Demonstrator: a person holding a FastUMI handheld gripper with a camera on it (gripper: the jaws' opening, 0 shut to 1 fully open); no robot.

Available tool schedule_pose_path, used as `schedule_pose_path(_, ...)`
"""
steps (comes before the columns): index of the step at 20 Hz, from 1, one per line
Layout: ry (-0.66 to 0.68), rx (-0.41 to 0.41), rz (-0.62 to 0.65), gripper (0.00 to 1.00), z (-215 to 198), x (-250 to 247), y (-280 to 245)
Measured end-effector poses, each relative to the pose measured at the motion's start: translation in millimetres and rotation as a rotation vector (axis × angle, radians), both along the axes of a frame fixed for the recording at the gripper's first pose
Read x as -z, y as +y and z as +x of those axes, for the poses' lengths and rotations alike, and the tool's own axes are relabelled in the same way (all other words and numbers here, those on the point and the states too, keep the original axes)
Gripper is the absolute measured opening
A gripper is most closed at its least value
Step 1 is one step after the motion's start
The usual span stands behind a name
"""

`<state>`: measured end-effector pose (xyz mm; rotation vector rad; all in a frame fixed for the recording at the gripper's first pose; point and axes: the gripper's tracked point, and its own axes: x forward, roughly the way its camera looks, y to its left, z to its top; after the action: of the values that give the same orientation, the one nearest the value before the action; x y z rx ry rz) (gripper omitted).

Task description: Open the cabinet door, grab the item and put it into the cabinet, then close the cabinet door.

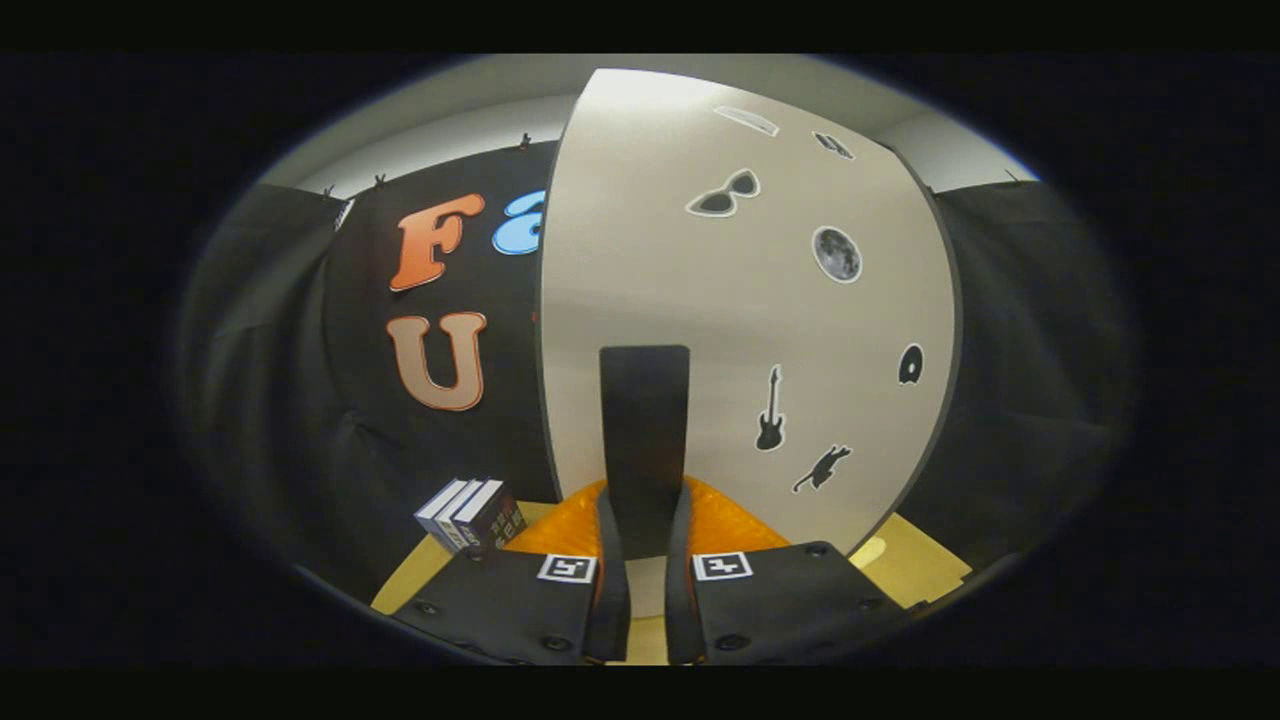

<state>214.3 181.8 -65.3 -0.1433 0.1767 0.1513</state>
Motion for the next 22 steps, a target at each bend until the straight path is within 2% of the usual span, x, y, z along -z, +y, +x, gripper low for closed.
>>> schedule_pose_path(9, -0.032, 0.026, -0.02, 0.21, -11, -3, -18)
schedule_pose_path(14, -0.051, 0.041, -0.083, 0.21, -18, -9, -39)
schedule_pose_path(22, -0.063, 0.075, -0.001, 0.21, -31, -9, -47)
